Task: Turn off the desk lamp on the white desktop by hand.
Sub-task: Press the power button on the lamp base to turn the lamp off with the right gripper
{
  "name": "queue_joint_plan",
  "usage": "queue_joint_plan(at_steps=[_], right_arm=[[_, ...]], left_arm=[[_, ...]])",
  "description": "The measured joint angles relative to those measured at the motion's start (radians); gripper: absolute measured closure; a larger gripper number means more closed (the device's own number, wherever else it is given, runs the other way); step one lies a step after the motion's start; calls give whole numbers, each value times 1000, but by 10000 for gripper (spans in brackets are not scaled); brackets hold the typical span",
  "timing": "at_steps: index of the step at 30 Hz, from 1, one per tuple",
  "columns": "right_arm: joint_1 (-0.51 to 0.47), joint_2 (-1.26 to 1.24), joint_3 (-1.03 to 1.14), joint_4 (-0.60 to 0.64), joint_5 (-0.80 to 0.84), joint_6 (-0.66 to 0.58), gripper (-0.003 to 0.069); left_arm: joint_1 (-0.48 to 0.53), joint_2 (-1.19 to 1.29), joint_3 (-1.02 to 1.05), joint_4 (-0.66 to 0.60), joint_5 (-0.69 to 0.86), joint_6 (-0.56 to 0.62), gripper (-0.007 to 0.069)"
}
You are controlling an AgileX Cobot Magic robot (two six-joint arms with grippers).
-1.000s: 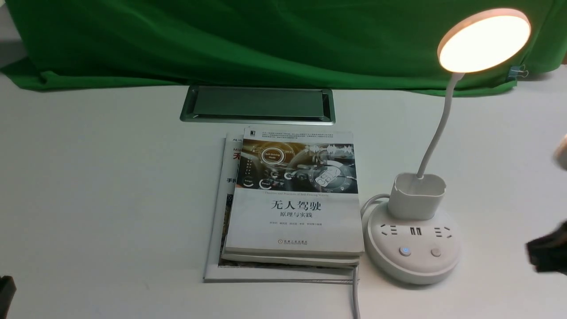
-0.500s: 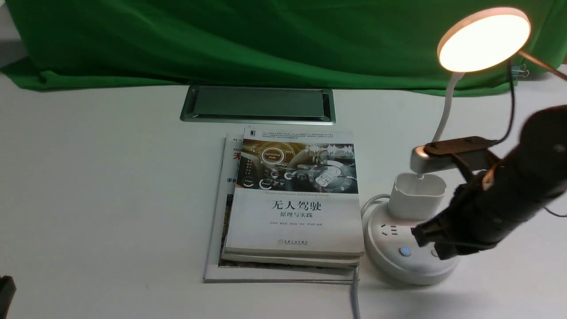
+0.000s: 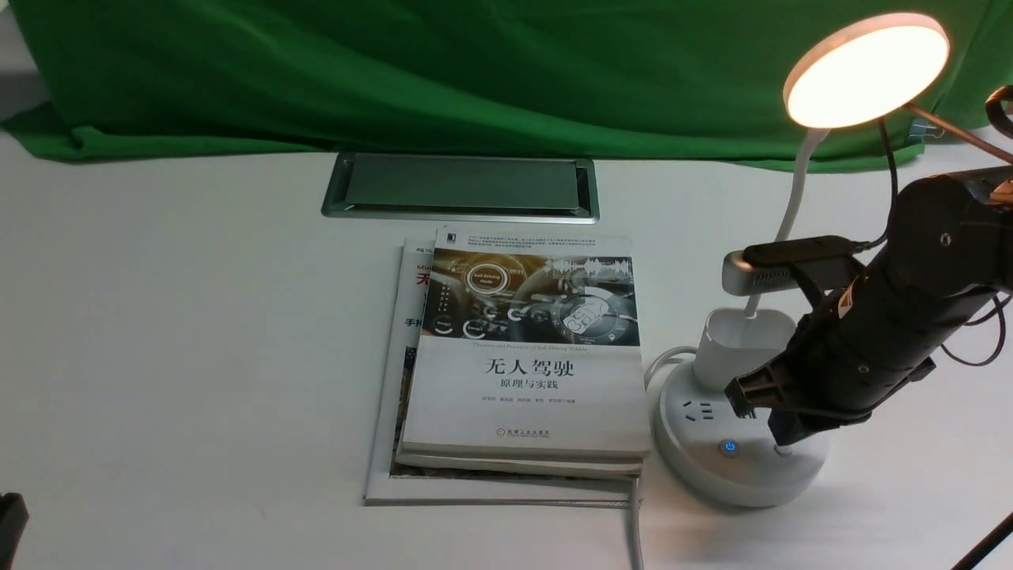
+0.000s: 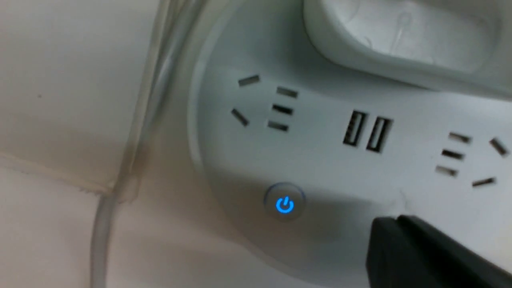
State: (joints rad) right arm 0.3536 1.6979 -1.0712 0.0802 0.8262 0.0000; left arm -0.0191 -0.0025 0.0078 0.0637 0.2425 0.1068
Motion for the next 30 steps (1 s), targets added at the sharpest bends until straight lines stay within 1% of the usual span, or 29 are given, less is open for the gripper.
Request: queue_joint_plan(at_steps=[20, 24, 30], right_arm=[[-14, 71, -15, -1, -9, -5, 623], [-15, 52, -14, -1, -9, -14, 623], [-15, -44, -7, -1, -15, -16, 623]], left_arm=[[0, 0, 0, 0, 1, 1, 605], [0, 0, 0, 0, 1, 1, 605], [0, 0, 0, 0, 1, 1, 605]])
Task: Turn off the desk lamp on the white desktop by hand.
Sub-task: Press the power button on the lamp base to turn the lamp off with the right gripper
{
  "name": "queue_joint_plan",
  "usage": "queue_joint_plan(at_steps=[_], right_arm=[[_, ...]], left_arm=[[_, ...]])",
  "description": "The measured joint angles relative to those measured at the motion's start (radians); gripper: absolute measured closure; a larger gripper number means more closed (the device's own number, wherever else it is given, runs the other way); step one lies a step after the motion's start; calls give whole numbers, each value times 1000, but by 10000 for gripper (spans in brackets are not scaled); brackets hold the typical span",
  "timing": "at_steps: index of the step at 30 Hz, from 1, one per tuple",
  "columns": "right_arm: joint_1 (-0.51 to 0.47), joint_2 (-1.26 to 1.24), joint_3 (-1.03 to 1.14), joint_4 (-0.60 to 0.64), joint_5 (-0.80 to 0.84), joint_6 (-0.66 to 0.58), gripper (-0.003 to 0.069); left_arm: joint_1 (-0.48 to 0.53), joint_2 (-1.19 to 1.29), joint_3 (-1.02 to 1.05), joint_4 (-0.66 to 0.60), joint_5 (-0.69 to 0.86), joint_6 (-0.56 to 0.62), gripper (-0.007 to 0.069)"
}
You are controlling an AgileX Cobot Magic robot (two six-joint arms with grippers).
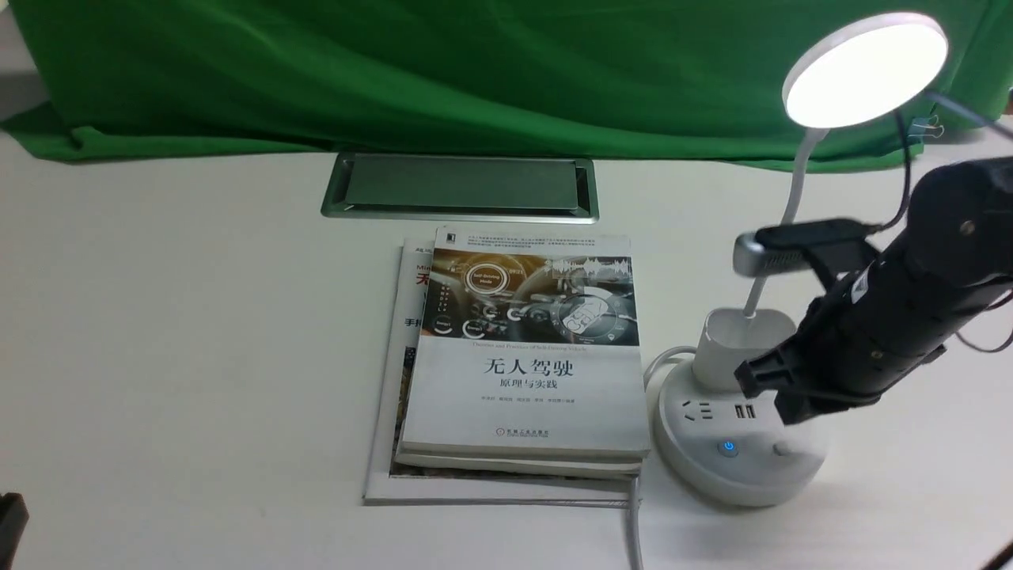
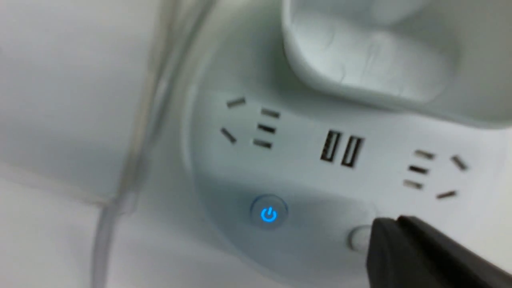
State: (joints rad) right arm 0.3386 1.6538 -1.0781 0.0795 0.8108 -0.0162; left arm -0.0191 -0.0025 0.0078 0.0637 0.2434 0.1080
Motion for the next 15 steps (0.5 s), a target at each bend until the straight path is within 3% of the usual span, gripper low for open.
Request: queue_joint_plan(at_steps=[15], right_arm=[[-1, 61, 86, 3, -141, 0, 622]], left_arm=[[0, 0, 0, 0, 0, -2, 605]])
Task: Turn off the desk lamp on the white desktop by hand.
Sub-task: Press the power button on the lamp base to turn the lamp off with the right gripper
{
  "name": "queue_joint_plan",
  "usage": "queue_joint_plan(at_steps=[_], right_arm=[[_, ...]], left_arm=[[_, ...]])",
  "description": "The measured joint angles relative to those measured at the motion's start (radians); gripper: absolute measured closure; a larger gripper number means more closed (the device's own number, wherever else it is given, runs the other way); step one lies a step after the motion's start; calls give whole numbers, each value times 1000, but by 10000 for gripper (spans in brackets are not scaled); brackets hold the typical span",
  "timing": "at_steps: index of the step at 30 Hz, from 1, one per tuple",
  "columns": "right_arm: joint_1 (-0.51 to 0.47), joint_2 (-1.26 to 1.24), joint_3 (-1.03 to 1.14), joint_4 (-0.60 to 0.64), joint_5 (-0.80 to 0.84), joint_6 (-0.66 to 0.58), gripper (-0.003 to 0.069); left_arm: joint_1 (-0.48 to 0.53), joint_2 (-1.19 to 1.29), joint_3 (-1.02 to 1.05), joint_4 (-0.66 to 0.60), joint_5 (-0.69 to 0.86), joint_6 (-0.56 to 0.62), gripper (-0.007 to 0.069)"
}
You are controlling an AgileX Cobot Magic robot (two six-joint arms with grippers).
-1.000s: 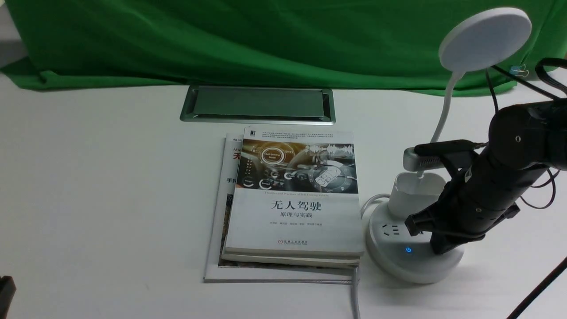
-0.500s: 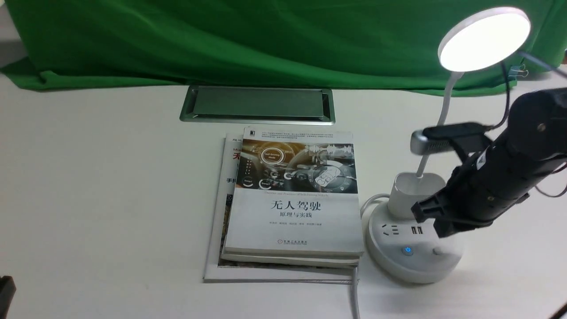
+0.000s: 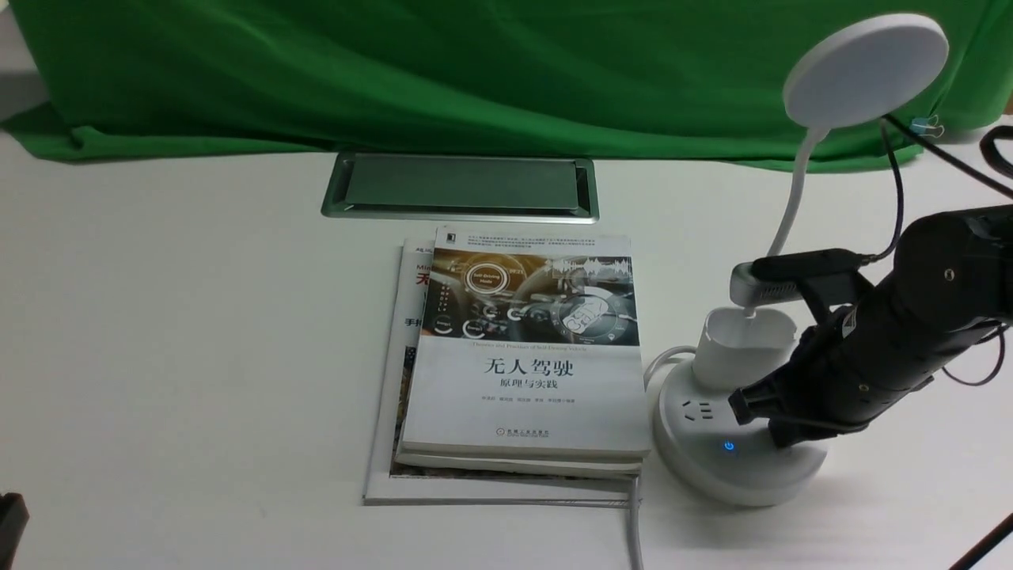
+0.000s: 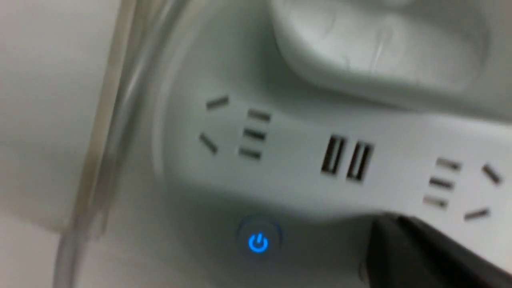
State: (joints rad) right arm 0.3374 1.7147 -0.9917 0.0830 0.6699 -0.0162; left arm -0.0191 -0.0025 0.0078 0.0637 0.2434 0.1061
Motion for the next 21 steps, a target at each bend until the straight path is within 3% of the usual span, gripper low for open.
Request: queue_joint_plan(at_steps=[21], right_arm=[[0, -70, 1, 2, 60, 0, 623]], left_arm=[[0, 0, 0, 0, 0, 1, 605]])
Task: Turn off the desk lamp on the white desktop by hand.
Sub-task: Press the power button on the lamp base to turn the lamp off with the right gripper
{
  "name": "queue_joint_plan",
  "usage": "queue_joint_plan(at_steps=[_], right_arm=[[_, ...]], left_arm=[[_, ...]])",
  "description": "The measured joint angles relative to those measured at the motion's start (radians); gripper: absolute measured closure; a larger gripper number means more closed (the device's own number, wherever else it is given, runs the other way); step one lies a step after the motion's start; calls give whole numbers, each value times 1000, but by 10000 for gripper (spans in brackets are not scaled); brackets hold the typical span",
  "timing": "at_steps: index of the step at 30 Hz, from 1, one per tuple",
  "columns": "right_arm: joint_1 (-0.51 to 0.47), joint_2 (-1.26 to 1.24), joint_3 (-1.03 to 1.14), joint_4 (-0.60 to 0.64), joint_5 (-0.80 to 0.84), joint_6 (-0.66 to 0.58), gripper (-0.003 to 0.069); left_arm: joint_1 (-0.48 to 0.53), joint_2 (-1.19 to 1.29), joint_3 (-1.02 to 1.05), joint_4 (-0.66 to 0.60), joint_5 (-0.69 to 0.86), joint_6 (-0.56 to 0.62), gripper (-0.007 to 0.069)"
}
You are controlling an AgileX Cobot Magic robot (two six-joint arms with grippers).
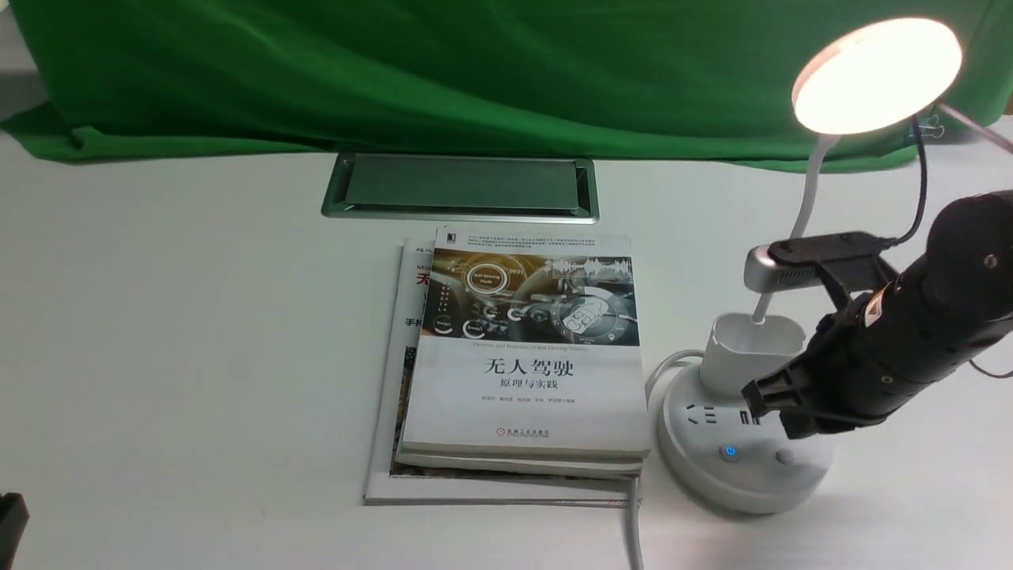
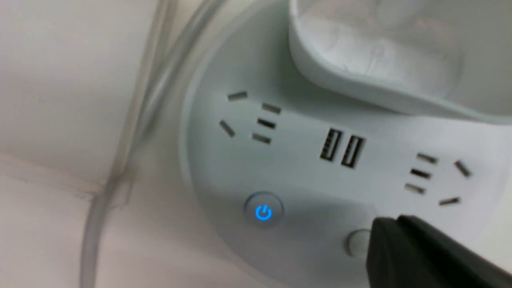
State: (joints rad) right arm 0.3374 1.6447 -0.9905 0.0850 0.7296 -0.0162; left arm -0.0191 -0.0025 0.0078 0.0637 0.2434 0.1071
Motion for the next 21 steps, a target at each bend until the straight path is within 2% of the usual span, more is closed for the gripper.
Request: queue_joint_plan(at_steps=[12, 21], right_arm=[[0, 65, -11, -1, 9, 0, 622], [1, -125, 20, -1, 52, 0, 623]], left_arm=[[0, 0, 0, 0, -1, 1, 605], [0, 0, 0, 0, -1, 1, 605]])
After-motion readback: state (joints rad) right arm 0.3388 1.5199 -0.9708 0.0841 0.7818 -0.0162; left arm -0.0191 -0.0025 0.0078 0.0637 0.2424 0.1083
